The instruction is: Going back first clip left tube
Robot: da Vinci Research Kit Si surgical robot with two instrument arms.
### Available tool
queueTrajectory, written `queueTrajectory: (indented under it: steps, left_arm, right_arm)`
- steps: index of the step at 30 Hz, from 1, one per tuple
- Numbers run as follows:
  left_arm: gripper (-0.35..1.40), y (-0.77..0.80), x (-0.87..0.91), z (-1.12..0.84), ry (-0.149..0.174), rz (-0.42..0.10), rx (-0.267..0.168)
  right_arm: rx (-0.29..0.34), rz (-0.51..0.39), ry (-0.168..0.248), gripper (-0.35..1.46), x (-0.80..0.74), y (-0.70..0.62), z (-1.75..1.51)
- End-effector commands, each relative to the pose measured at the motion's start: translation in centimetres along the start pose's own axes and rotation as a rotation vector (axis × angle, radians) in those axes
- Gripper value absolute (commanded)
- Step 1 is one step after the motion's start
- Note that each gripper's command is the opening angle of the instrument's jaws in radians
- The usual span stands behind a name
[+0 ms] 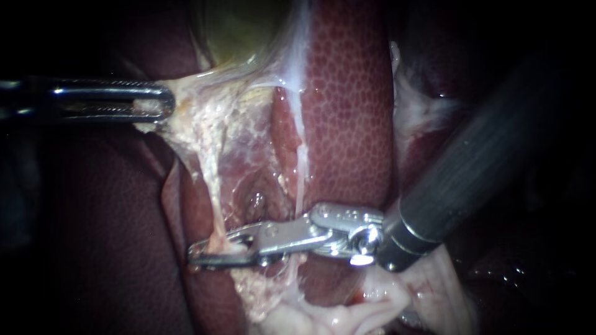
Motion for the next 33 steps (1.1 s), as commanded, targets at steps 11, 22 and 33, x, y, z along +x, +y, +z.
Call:
queueTrajectory:
  steps: [11,22,33]
  left_arm:
    - [-0.35,0.00,0.00,0.00,0.000,0.000,0.000]
    - [-0.35,-0.02,-0.01,-0.02,0.000,0.000,0.000]
    - [-0.35,-0.03,-0.01,-0.02,0.000,0.000,0.000]
  right_arm:
    - [0.006,0.012,0.009,-0.29,0.01,0.00,0.03]
    - [0.018,-0.151,0.083,0.60,0.11,0.15,0.16]
    - [-0.016,-0.205,0.093,0.60,0.20,0.33,-0.27]
